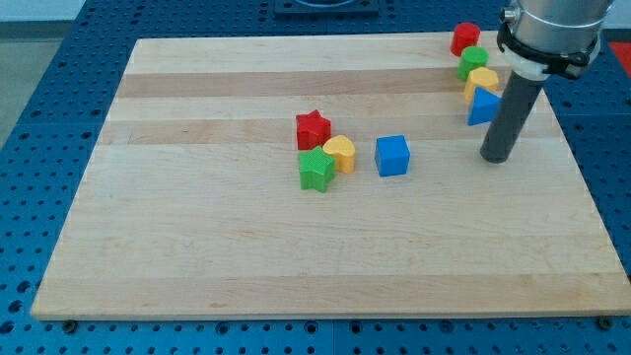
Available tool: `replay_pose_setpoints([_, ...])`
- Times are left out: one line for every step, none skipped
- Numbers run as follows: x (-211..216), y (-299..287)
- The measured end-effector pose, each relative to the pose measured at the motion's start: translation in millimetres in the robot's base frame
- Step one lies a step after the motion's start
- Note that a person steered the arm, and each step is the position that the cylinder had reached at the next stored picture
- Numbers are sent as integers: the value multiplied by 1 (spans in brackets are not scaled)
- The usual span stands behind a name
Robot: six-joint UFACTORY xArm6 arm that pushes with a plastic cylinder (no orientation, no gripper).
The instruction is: Nudge the yellow hexagon left a bit
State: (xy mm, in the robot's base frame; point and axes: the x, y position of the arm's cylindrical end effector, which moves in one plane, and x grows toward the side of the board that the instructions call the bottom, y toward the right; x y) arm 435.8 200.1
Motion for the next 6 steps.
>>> replay_pose_setpoints([-11,26])
replay_pose_setpoints([-36,58])
replay_pose_setpoints([-71,67])
replay_pose_setpoints([-100,67])
replay_pose_setpoints([-105,63])
replay_pose_setpoints([-105,63])
